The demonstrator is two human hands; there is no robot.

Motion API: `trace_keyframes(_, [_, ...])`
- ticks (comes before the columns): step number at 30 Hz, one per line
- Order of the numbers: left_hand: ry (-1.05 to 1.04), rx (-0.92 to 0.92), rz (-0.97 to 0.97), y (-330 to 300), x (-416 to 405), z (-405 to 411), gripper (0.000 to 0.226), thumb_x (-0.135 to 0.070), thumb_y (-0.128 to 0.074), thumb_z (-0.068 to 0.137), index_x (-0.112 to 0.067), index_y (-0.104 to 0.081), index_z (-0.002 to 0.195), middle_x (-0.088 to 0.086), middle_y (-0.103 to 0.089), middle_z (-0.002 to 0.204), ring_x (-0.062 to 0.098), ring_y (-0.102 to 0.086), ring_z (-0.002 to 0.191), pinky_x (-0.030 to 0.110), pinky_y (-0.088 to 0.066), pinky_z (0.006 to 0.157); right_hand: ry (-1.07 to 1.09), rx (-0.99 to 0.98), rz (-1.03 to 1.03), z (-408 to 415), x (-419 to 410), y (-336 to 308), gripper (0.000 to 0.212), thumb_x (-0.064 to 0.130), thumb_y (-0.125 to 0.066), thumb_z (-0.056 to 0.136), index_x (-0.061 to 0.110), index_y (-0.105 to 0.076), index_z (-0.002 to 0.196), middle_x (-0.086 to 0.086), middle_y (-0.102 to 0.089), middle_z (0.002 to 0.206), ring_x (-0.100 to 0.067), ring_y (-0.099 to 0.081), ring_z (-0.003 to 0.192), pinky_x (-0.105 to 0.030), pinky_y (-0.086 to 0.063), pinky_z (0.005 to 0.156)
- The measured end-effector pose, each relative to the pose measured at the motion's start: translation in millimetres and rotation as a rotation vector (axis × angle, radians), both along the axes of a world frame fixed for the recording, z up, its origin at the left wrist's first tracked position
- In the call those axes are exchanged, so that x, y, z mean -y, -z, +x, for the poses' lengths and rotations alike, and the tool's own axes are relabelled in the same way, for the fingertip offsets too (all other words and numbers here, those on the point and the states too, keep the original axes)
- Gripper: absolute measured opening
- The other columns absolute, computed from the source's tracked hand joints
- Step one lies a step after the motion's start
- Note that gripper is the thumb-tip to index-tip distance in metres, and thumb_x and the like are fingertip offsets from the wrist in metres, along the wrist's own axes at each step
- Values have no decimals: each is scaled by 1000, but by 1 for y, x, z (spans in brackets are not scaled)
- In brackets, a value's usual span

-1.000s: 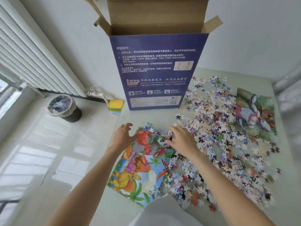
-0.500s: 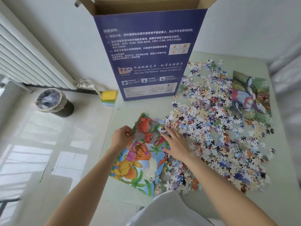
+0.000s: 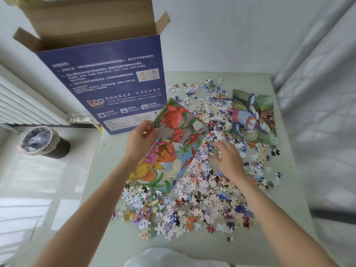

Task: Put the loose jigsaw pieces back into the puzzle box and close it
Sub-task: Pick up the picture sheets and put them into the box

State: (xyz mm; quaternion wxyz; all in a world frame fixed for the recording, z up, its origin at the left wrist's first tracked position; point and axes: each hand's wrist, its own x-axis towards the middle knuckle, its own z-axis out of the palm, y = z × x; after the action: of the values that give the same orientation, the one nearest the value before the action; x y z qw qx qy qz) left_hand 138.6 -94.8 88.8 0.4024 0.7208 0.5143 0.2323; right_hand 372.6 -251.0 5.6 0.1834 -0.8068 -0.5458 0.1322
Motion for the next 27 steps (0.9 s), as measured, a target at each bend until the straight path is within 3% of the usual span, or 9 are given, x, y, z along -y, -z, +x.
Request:
trace_keyframes(5, [-131, 39, -125, 11, 19, 80, 11, -21, -50, 94, -13, -58, 94, 1, -60, 72, 14, -49, 57, 23, -39, 53, 63, 47, -34, 89, 6, 9, 37, 13, -60, 87, 14, -55, 124, -3, -57, 124, -22, -52, 116, -35, -44, 96])
trace_keyframes(9, [-223, 29, -216, 25, 24, 119, 13, -22, -50, 94, -14, -60, 91, 10, -66, 82, 20, -56, 70, 32, -45, 66, 85, 45, -122, 137, 3, 30, 42, 21, -64, 85, 13, -53, 125, -5, -58, 124, -23, -51, 116, -36, -43, 97])
trace_keyframes(16, [-321, -72, -347, 39, 14, 141, 10, -22, -54, 91, -19, -63, 91, 9, -69, 88, 27, -65, 80, 41, -56, 77, 14, 95, -354, 170, -20, 58, 72, 31, -67, 83, 16, -30, 143, -15, -29, 149, -32, -30, 136, -43, -30, 110])
trace_keyframes(18, [-310, -65, -392, 38, 12, 142, 12, -16, -56, 87, -17, -65, 94, 9, -70, 90, 26, -65, 78, 34, -57, 73, -2, 139, -353, 172, -22, 60, 70, 30, -66, 85, 15, -30, 142, -16, -36, 145, -33, -40, 129, -41, -39, 102])
trace_keyframes(21, [-289, -37, -413, 35, 12, 142, 12, -10, -59, 86, -16, -66, 93, 13, -68, 92, 25, -62, 81, 36, -52, 79, -55, 217, -234, 174, -24, 59, 51, 18, -61, 88, 11, -44, 135, -14, -56, 126, -31, -56, 109, -36, -50, 81])
trace_keyframes(24, [-284, -8, -384, 30, 11, 140, 13, -10, -56, 89, -18, -63, 96, 11, -65, 94, 22, -59, 84, 37, -49, 82, -62, 173, -150, 176, -22, 56, 33, 6, -53, 90, 14, -60, 121, -10, -69, 97, -30, -65, 84, -33, -50, 60])
trace_keyframes(27, [-254, 30, -331, 24, 16, 135, 15, -13, -50, 95, -16, -60, 106, 6, -64, 97, 18, -59, 86, 29, -47, 77, 19, 74, -31, 171, -18, 41, 30, 3, -51, 89, 15, -67, 111, -9, -69, 75, -27, -62, 62, -34, -51, 50])
